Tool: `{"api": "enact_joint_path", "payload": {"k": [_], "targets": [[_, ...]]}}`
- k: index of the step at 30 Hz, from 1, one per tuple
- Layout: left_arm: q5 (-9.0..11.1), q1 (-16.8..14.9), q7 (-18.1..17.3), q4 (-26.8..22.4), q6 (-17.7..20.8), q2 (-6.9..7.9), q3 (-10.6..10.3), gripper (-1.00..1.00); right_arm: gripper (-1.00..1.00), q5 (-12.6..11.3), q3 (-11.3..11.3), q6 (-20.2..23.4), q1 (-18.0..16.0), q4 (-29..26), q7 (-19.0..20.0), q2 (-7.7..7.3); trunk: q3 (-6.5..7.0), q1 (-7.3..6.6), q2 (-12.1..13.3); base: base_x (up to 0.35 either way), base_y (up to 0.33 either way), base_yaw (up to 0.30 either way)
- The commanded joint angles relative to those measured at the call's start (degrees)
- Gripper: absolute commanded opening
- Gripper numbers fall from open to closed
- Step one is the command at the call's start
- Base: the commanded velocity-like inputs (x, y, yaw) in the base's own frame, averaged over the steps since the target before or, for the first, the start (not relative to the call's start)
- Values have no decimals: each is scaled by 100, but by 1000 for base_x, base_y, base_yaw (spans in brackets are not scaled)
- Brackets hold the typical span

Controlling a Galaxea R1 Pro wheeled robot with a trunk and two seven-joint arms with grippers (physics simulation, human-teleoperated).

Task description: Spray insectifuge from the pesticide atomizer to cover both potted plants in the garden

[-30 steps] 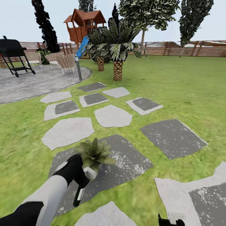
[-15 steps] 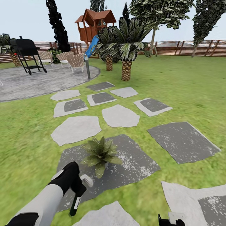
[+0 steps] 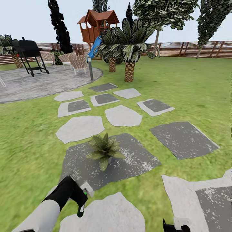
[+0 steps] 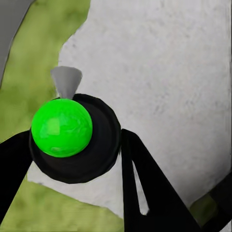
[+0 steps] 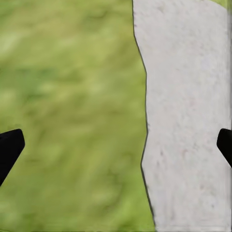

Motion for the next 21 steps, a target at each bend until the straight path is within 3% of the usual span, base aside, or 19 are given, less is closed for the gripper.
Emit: {"api": "enact_joint_path", "payload": {"k": [1, 4, 6, 10, 13, 15, 16, 17, 19, 21], "targets": [[-22, 1, -31, 4, -136, 17, 139, -100, 100, 61, -36, -24, -6, 10, -29, -2, -4, -5, -2, -337, 0, 0], [-18, 7, -38, 10, -907, 59, 581, -100, 100, 61, -41, -24, -6, 9, -23, -5, -4, -5, -2, -337, 0, 0], [-18, 7, -59, -12, -1111, 65, 823, -100, 100, 63, -32, -21, -6, 9, -17, -6, -4, -5, -2, -337, 0, 0], [-17, 8, -88, -28, -1229, 67, 955, -100, 100, 161, 2, -23, -6, 3, 25, -40, -4, -5, -2, -337, 0, 0], [-17, 8, -88, -18, -1252, 32, 979, -100, 100, 728, 139, -23, -6, -209, 371, -76, -4, -5, -2, -319, 0, 0], [-18, 8, -87, -10, -1251, 2, 983, -100, 100, 1333, 396, -8, -4, -866, 1154, -83, -4, -5, -2, -117, 0, 0], [-18, 8, -86, -8, -1250, -12, 986, -100, 100, 1463, 452, -3, 0, -1244, 1793, -82, -4, -5, -2, -41, 0, 0], [-18, 8, -86, -2, -1249, -28, 988, -100, 100, 1581, 502, 15, -90, -1864, 3486, -77, -4, -5, -2, -7, 0, 0], [61, 8, -97, 32, -1256, -37, 995, -100, 100, 1604, 521, 20, -369, -2079, 4306, -76, -4, -5, -2, -2, 0, 0], [154, 3, -104, 39, -1268, -20, 951, -100, 100, 1606, 526, 20, -528, -2100, 4431, -76, -4, -5, -2, 0, 0, 0]]}}
